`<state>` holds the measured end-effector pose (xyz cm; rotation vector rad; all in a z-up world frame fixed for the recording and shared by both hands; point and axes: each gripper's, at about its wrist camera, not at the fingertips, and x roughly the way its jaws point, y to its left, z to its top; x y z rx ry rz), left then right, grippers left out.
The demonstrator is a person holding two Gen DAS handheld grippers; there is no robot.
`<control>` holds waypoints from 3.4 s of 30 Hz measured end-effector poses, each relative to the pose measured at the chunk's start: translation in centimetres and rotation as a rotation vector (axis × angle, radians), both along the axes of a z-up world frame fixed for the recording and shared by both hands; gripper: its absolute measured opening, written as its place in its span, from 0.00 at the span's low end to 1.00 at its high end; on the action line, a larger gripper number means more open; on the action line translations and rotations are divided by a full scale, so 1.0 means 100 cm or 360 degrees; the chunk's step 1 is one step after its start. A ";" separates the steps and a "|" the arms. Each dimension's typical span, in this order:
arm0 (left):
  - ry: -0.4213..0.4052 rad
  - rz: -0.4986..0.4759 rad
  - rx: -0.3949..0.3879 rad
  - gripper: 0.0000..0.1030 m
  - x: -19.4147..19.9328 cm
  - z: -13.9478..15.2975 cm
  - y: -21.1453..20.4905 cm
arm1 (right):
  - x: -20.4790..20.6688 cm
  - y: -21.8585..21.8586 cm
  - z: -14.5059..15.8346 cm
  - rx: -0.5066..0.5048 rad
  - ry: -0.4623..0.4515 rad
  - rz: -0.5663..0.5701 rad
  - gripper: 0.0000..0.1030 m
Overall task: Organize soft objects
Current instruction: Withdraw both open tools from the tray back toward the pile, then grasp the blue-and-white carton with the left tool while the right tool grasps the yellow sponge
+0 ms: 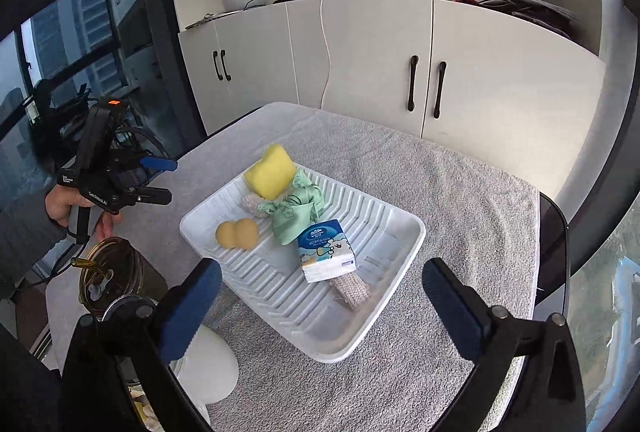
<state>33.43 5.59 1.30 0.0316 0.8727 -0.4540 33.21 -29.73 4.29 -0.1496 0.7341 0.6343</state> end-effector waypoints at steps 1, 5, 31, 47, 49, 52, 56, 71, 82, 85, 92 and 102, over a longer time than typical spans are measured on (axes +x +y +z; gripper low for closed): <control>-0.0008 0.0016 0.0011 1.00 -0.005 0.001 0.003 | -0.006 -0.004 0.000 0.0007 0.0004 -0.0018 1.00; -0.0046 0.0046 0.0025 1.00 -0.031 0.005 0.009 | -0.029 -0.014 -0.003 0.0038 0.0007 -0.0066 1.00; -0.0079 0.0039 -0.0028 1.00 -0.230 -0.023 -0.019 | -0.226 -0.006 -0.069 0.0263 0.0143 -0.0269 1.00; -0.0124 0.0078 -0.0142 1.00 -0.285 -0.027 -0.050 | -0.297 0.082 -0.090 0.0232 0.0007 -0.0336 0.98; -0.0136 0.0117 -0.0162 1.00 -0.286 -0.026 -0.048 | -0.290 0.092 -0.099 0.0196 0.0042 -0.0387 0.92; -0.0145 0.0134 -0.0159 1.00 -0.287 -0.026 -0.048 | -0.278 0.103 -0.112 0.0125 0.0093 -0.0441 0.83; -0.0139 0.0139 -0.0151 1.00 -0.284 -0.029 -0.051 | -0.270 0.108 -0.121 0.0107 0.0128 -0.0471 0.78; -0.0136 -0.0001 -0.0047 1.00 -0.263 -0.037 -0.105 | -0.262 0.103 -0.127 0.0086 0.0124 -0.0468 0.49; 0.0018 0.0010 0.0043 0.68 -0.236 -0.059 -0.139 | -0.274 0.090 -0.126 0.0039 0.0107 -0.0428 0.31; 0.0059 0.0016 0.0052 0.30 -0.231 -0.067 -0.141 | -0.274 0.087 -0.127 0.0052 0.0116 -0.0427 0.31; 0.0106 0.0069 0.0001 0.39 -0.234 -0.068 -0.133 | -0.275 0.088 -0.128 0.0052 0.0115 -0.0413 0.31; 0.0053 -0.0006 -0.0002 0.21 -0.233 -0.071 -0.140 | -0.276 0.094 -0.128 0.0021 0.0102 -0.0390 0.26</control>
